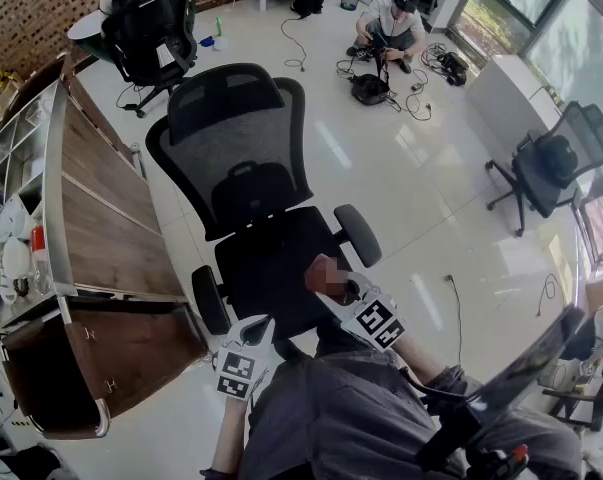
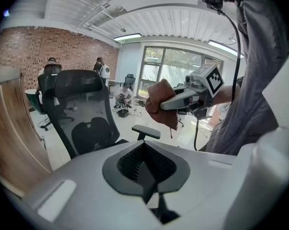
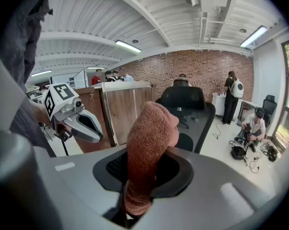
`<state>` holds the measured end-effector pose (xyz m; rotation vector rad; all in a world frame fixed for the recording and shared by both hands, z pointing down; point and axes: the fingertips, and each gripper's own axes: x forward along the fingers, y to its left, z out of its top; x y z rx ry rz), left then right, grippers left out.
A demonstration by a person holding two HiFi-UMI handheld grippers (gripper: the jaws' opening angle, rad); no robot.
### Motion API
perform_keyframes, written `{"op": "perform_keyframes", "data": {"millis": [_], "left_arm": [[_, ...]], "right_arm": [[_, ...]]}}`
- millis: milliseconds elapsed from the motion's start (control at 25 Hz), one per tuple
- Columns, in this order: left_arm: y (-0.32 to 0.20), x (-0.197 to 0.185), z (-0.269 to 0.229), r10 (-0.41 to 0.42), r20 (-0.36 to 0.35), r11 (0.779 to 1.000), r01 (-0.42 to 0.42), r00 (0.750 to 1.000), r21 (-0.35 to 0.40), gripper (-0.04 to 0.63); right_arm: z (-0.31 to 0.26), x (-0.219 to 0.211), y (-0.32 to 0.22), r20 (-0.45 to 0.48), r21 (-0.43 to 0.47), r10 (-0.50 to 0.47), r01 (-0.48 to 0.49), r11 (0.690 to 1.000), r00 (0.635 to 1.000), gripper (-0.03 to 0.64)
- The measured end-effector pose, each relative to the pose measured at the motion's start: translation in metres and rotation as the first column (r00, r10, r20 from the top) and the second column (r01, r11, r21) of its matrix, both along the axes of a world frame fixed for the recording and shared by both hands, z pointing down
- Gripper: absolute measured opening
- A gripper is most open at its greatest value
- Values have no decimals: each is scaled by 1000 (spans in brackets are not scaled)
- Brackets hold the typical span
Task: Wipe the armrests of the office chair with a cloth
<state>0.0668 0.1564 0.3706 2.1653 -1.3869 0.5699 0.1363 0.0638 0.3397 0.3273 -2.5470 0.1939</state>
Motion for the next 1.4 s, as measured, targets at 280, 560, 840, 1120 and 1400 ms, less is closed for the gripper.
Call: {"op": "perform_keyframes", "data": {"millis": [280,560,840,1120,1400], "left_arm": [[-85,12,27,-36,31,999,36,999,-15,15],[-169,26,69,-98,52,993,102,994,-64,15],[-210,46,108,-179,11,970,178,984,-164,15],[-214,63,138,-171,-5,964,166,985,-206,15],[-204,74,156,-204,-31,964,196,978,-180,15]], "right_arm": [[76,39,-108,-116,36,-36,40,999,993,89],[159,60,-224,-188,-8,-75,75,997,979,89],[224,47,-308,-222,-16,-162,162,987,962,89],[256,32,-330,-231,-7,-224,229,973,947,89],[263,56,-296,-250,-24,-243,245,969,937,89]]}}
